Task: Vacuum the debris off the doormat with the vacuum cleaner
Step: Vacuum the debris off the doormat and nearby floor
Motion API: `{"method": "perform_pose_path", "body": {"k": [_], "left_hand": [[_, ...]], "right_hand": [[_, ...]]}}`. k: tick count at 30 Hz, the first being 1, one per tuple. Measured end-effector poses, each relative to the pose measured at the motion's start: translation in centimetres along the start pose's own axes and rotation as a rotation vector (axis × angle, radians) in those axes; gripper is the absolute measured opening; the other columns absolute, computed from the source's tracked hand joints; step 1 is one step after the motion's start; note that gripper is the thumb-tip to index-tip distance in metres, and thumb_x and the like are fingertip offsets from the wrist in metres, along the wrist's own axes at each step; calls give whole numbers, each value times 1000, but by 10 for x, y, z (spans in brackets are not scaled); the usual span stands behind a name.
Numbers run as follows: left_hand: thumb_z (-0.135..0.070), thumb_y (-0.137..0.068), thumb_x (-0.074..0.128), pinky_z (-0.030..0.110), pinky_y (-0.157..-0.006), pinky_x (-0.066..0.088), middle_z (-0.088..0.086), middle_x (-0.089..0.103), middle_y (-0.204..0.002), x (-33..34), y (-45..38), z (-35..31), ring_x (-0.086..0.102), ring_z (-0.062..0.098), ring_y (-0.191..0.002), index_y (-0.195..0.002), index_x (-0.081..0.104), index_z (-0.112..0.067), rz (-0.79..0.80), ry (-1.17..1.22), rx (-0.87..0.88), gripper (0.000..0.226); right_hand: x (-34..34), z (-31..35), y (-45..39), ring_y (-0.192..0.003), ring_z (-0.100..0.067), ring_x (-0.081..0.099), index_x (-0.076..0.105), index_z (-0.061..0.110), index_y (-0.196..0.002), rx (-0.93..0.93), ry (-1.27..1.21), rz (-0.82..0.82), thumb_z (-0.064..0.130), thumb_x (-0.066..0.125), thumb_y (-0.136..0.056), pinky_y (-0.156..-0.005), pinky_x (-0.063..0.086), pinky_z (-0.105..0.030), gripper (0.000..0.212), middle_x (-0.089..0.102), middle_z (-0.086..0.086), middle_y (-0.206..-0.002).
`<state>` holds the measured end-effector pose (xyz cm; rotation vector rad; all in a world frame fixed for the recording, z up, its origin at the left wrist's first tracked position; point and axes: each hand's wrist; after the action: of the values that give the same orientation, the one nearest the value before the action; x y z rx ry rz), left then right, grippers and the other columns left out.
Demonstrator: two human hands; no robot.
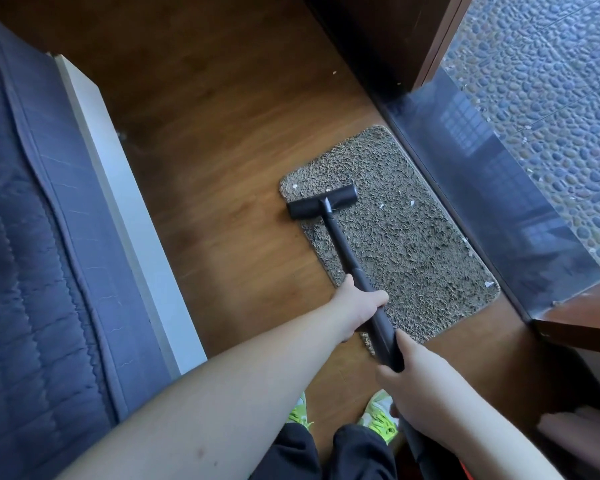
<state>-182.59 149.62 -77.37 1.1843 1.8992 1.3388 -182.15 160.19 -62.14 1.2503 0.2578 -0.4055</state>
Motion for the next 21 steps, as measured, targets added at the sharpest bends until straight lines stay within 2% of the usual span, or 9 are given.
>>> {"method": "perform_pose_path", "body": {"k": [2, 5, 8, 10, 12, 14, 16, 18, 21], "left_hand": [[-38, -40, 69, 55, -79, 59, 17, 61, -118, 5, 8, 6, 69, 41, -96, -146, 25, -31, 0, 0, 19, 115], [-41, -44, 69, 51, -81, 60, 11, 61, -119, 11, 16, 11, 69, 38, -97, -153, 15, -38, 8, -8, 27, 121], [-41, -43, 67, 52, -82, 59, 14, 63, -117, 7, 11, 6, 69, 38, -98, -151, 20, -38, -6, -25, 62, 118], [-37, -44, 68, 55, -83, 58, 16, 63, -115, 0, 12, -3, 68, 41, -100, -143, 30, -31, -3, -48, 72, 106], [-29, -51, 68, 55, -83, 58, 16, 64, -109, -12, 14, -16, 68, 41, -97, -124, 36, -27, -17, -44, 92, 79], [-24, -55, 65, 57, -82, 58, 13, 62, -100, -24, 8, -28, 68, 37, -86, -121, 41, -20, -50, -16, 106, 70], [-22, -54, 64, 57, -80, 58, 11, 59, -94, -37, 3, -36, 65, 32, -75, -122, 46, -15, -86, 2, 121, 71], [-15, -65, 65, 49, -74, 61, 11, 58, -88, -49, 1, -44, 64, 28, -66, -114, 48, -13, -99, 10, 134, 52], [-4, -82, 59, 27, -48, 53, 12, 58, -80, -70, -2, -51, 62, 20, -49, -110, 46, -10, -129, 5, 122, 31]], "right_hand": [[1, -7, 6, -70, -17, 66, 38, 26, -100, -13, 27, -11, 27, 50, -87, -62, 51, -24, 17, 65, 2, -82], [2, -10, 13, -61, -6, 52, 38, 26, -106, -30, 71, -26, 29, 50, -90, -50, 37, -13, 20, 56, 9, -74], [4, -2, 12, -66, -10, 58, 41, 25, -122, -30, 91, -30, 29, 50, -89, -55, 44, -16, 35, 61, 7, -80], [4, 8, 8, -74, -20, 68, 43, 23, -114, -16, 53, -25, 27, 50, -86, -67, 55, -30, 29, 67, 0, -83], [3, 18, -1, -76, -25, 69, 43, 22, -108, -32, 30, -37, 26, 50, -85, -68, 55, -33, 24, 67, -3, -83], [1, 29, -10, -78, -25, 67, 45, 20, -113, -67, 55, -41, 26, 50, -85, -67, 51, -30, 29, 66, -2, -87], [2, 39, -24, -83, -28, 69, 43, 17, -128, -88, 49, -49, 27, 50, -84, -72, 55, -34, 46, 69, -7, -95], [7, 51, -38, -91, -33, 69, 39, 14, -137, -94, 22, -38, 26, 49, -85, -80, 57, -41, 54, 68, -13, -105], [26, 66, -65, -98, -33, 67, 37, 12, -139, -75, 57, -63, 29, 49, -87, -85, 56, -40, 56, 65, -14, -113]]}}
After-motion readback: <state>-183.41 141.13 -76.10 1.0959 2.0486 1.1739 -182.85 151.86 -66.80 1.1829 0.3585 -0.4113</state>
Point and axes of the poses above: each hand's wrist, its own y-axis away from the middle knuckle, its own x-axis out of the palm, z = x × y
